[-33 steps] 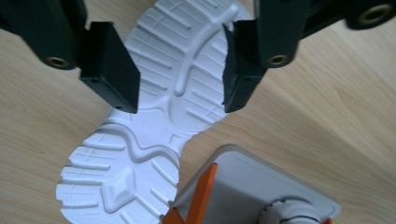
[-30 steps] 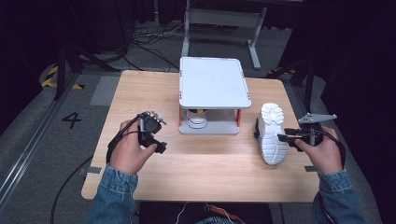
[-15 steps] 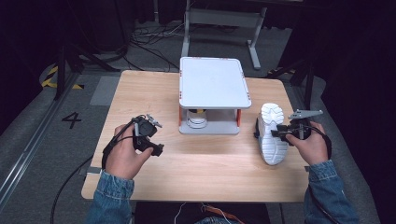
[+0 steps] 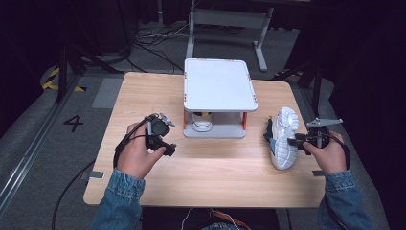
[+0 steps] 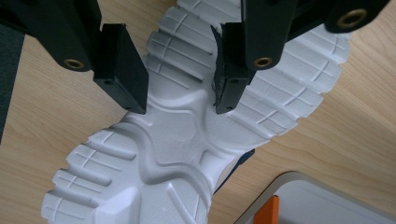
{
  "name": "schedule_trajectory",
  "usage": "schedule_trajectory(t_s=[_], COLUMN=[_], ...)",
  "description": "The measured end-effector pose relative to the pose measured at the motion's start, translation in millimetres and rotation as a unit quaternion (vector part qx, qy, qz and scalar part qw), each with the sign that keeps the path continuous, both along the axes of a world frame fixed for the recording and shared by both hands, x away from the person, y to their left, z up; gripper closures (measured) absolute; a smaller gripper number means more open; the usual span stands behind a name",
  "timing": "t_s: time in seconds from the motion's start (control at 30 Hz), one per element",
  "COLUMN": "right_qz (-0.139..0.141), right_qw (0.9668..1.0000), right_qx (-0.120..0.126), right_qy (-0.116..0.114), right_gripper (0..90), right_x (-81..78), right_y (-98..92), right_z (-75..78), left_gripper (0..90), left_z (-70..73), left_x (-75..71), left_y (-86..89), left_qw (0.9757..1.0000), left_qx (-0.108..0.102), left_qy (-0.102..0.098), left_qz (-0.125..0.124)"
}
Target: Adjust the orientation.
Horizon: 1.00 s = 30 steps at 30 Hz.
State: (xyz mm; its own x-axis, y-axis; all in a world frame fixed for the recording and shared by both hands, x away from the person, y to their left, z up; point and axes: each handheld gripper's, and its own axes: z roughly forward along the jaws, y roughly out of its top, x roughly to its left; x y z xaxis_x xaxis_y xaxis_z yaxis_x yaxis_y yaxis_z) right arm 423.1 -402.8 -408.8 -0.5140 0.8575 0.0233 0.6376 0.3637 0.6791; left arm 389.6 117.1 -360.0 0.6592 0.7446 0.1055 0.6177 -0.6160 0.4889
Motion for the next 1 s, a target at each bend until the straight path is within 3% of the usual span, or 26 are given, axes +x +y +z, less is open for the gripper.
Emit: schedule_trajectory(t_s=[0.03, 0.27, 0.33, 0.4, 0.47, 0.57, 0.67, 0.73, 0.83, 1.0], right_qz=[-0.006, -0.024, -0.028, -0.033, -0.027, 0.001, 0.034, 0.052, 0.064, 0.07], right_qw=[0.9999, 0.9987, 0.9983, 0.9969, 0.9964, 0.9965, 0.9948, 0.9948, 0.9952, 0.9946], right_qx=[0.014, 0.016, 0.004, -0.025, -0.035, -0.014, -0.042, -0.029, -0.039, -0.033], right_qy=[0.006, 0.041, 0.051, 0.067, 0.073, 0.083, 0.086, 0.082, 0.064, 0.069], right_gripper=[55.1, 55.6, 58.8, 60.9, 61.4, 59.8, 57.9, 54.3, 54.0, 54.1], right_x=[-1.5, -7.0, -8.1, -9.3, -9.0, -6.4, -2.1, 1.3, 4.0, 2.9], right_y=[-3.3, -11.7, -14.2, -14.7, -13.6, -2.1, 14.4, 28.8, 40.1, 42.6], right_z=[-2.7, -6.8, -6.8, -8.0, -9.1, -14.3, -19.2, -26.1, -26.2, -23.0], left_gripper=[24.4, 24.3, 24.3, 24.3, 24.3, 24.3, 24.3, 24.3, 24.3, 24.3], left_z=[-0.8, -1.2, -0.8, -0.3, -0.2, -0.8, -1.1, -0.7, 0.1, -0.1], left_x=[2.1, 5.7, 5.9, 5.9, 5.6, 4.8, 3.1, 1.8, 0.1, -0.1], left_y=[-4.2, -8.6, -7.7, -6.6, -6.3, -6.0, -3.7, -1.1, 2.7, 5.4], left_qw=[1.0, 0.9999, 0.9999, 0.9999, 1.0, 0.9999, 1.0, 1.0, 1.0, 1.0], left_qx=[0.002, 0.001, -0.002, 0.0, 0.0, -0.002, -0.001, -0.004, -0.005, -0.005], left_qy=[0.002, 0.006, 0.005, 0.002, 0.002, 0.006, 0.004, 0.005, 0.005, 0.004], left_qz=[-0.005, -0.014, -0.011, -0.01, -0.009, -0.01, -0.005, -0.002, 0.003, 0.006])
